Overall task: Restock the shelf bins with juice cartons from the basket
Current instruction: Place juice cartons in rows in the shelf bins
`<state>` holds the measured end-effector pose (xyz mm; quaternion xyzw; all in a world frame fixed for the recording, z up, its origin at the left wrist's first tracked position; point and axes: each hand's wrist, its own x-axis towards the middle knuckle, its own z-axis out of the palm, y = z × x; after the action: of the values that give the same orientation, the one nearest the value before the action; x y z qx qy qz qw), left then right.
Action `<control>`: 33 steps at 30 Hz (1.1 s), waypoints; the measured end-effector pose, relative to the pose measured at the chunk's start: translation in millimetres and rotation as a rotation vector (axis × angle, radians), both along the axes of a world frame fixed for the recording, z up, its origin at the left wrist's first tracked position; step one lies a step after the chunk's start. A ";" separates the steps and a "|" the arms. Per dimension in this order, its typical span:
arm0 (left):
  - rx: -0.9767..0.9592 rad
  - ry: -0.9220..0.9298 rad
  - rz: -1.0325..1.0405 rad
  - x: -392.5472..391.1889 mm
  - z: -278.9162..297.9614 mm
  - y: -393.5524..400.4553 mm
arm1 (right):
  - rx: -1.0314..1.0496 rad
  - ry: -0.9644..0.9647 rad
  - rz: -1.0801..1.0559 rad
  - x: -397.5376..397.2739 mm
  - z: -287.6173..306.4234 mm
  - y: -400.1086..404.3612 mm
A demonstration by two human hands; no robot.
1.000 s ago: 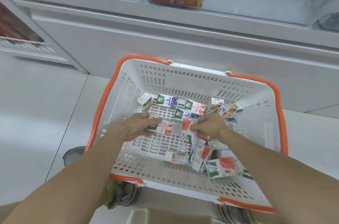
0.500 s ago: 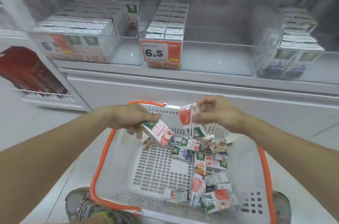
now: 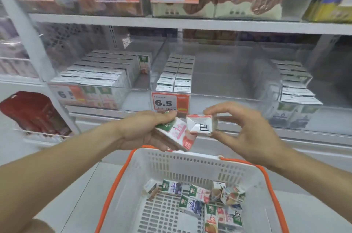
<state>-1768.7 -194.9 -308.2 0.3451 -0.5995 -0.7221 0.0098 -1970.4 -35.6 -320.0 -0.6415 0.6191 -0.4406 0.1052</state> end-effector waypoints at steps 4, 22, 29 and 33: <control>0.020 0.040 0.031 -3.1 -6.8 -1.7 | -0.071 -0.088 0.006 -0.8 -8.2 -4.2; 0.139 0.083 -0.140 -4.6 -8.1 7.6 | -0.021 -0.374 0.354 16.5 -6.4 -5.3; -0.011 0.138 -0.073 -3.3 -10.8 6.7 | 0.319 -0.511 0.109 12.1 4.4 -5.9; -0.083 0.122 -0.108 -0.3 -11.9 5.0 | 0.466 -0.492 0.094 11.2 -2.6 -11.2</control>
<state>-1769.0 -189.9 -320.1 0.2670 -0.6448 -0.7158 0.0217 -1959.2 -46.8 -322.7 -0.5026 0.6290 -0.4234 0.4153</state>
